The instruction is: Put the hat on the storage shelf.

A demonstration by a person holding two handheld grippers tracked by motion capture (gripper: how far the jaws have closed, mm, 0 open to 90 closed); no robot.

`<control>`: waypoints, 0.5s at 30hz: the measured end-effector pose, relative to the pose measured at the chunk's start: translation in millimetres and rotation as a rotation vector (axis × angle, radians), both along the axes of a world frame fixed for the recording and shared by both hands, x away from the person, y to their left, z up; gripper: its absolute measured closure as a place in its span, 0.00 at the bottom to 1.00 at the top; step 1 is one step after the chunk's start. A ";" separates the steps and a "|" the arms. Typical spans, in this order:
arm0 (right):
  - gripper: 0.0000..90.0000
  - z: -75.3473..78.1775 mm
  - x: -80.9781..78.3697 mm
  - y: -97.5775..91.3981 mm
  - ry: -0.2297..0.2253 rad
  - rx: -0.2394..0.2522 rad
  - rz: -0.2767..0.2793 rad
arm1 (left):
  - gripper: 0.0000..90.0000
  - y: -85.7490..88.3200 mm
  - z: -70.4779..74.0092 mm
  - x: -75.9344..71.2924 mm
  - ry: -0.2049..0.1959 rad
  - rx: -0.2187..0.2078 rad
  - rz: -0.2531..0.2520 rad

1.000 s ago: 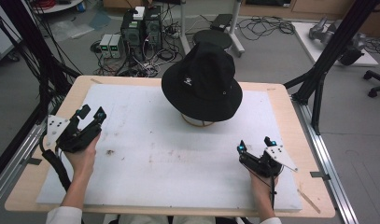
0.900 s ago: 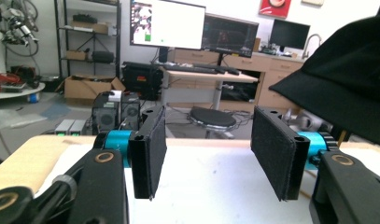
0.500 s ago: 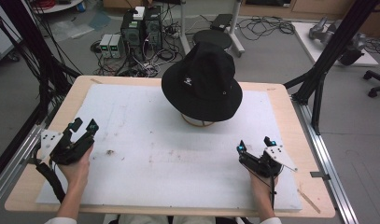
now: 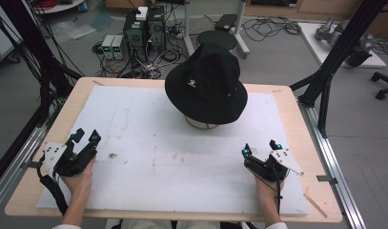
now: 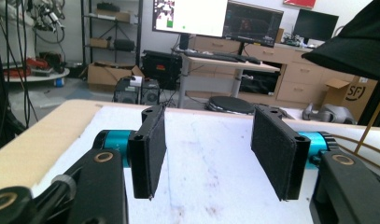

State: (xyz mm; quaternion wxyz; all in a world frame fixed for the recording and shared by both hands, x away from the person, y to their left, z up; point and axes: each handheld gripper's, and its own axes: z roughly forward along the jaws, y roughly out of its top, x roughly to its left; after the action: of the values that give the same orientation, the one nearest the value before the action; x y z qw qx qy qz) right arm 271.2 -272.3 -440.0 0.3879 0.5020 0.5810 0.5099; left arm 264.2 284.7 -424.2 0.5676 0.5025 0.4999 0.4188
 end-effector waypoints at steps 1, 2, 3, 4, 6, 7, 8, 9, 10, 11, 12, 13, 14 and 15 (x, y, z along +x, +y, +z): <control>0.08 -0.2 0.3 -0.3 -0.002 -0.004 0.000 | 0.50 0.6 -1.2 0.0 0.001 0.000 0.002; 0.08 -0.2 0.4 -0.2 0.000 -0.002 0.001 | 0.50 0.9 -1.7 0.1 -0.001 -0.001 0.004; 0.08 -0.2 0.4 -0.2 -0.001 -0.003 0.002 | 0.50 1.5 -2.3 0.2 -0.002 0.000 0.003; 0.08 -0.2 0.5 -0.1 -0.001 -0.003 0.001 | 0.50 1.6 -2.9 0.2 -0.006 -0.001 0.002; 0.08 -0.2 0.3 0.4 0.004 0.002 0.002 | 0.49 2.5 -5.9 0.8 -0.005 -0.002 -0.004; 0.08 -0.3 0.2 0.5 0.006 0.002 0.002 | 0.49 2.8 -7.8 1.1 0.000 -0.009 -0.002; 0.08 -0.3 0.1 0.6 0.005 0.001 0.002 | 0.49 3.4 -9.0 1.3 0.004 -0.013 -0.001; 0.08 -0.3 0.2 0.6 0.003 -0.001 0.003 | 0.49 4.3 -10.4 1.5 0.008 -0.020 0.002; 0.08 -0.2 -0.1 0.8 0.003 -0.003 0.004 | 0.49 4.8 -10.8 1.5 0.010 -0.022 0.001; 0.08 -0.2 -0.3 1.0 0.005 -0.001 0.003 | 0.49 5.5 -11.2 1.3 0.012 -0.022 0.003; 0.08 -0.3 -0.3 0.9 0.004 -0.003 0.004 | 0.49 6.1 -11.4 1.1 0.012 -0.020 0.005; 0.08 -0.4 -0.3 0.8 0.004 -0.003 0.005 | 0.49 6.5 -11.5 0.9 0.011 -0.023 0.007; 0.08 -0.4 -0.3 0.6 0.005 -0.001 0.005 | 0.49 6.9 -11.5 0.9 0.010 -0.022 0.007; 0.08 -0.5 -0.3 0.4 0.005 0.000 0.004 | 0.49 6.8 -11.4 1.0 0.007 -0.024 0.007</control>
State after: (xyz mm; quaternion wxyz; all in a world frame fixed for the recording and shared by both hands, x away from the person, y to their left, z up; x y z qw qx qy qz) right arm 270.9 -271.9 -440.4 0.3855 0.5023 0.5828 0.5093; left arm 265.1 291.5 -435.6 0.5703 0.4956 0.5086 0.4129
